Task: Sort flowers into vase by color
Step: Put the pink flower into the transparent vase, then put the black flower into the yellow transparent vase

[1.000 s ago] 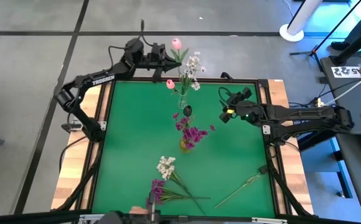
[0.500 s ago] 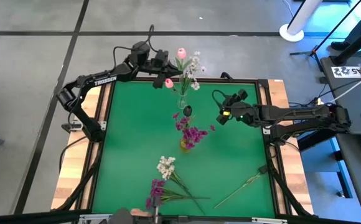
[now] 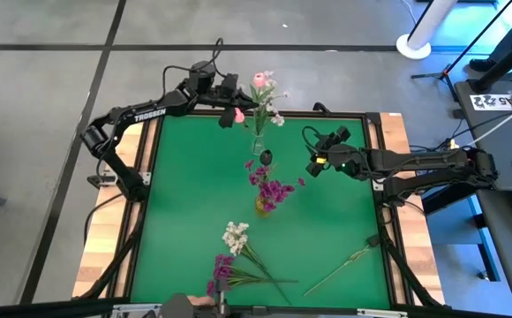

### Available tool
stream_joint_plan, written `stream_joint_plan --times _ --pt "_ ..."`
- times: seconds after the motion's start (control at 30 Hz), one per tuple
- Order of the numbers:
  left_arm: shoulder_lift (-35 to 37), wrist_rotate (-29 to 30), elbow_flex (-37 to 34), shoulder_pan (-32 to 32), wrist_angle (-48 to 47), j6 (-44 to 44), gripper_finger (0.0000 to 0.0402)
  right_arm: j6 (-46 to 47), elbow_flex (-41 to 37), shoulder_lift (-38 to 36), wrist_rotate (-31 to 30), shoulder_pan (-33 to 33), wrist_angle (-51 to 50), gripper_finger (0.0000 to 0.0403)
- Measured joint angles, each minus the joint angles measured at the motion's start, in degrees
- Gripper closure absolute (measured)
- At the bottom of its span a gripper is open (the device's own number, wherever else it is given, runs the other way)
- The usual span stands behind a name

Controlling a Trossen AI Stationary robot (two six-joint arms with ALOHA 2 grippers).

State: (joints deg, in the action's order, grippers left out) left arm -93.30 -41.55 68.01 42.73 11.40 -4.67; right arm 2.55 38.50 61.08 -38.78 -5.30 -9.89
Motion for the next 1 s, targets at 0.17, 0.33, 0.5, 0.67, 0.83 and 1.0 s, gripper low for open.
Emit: stream_joint_plan --times 0.17,0.33,0.5,0.67,0.83,1.0 --pt "-0.02 3.71 0.00 -0.42 -1.22 -1.96 0.0370 -0.03 0.00 0.00 1.76 0.02 1.28 0.0182" --pt "-0.02 5.49 0.00 -1.63 -2.28 -3.50 0.0325 -0.05 0.00 -0.01 2.42 0.02 2.59 0.0182" --pt "0.58 6.27 0.00 -2.09 -3.40 -3.89 0.0280 -0.07 0.00 -0.02 2.42 0.02 2.61 0.0182" --pt "3.64 10.77 -0.02 -2.05 -8.17 -6.81 0.0243 -0.07 0.00 -0.02 2.44 0.02 2.51 0.0182" --pt "9.94 19.66 -0.02 -2.05 -16.89 -12.20 0.0219 -0.44 0.00 -0.02 3.46 0.02 2.52 0.0182" --pt "17.93 27.37 -0.02 -2.05 -24.77 -14.91 0.0209 -1.50 0.00 -0.05 3.45 0.02 2.80 0.0182"
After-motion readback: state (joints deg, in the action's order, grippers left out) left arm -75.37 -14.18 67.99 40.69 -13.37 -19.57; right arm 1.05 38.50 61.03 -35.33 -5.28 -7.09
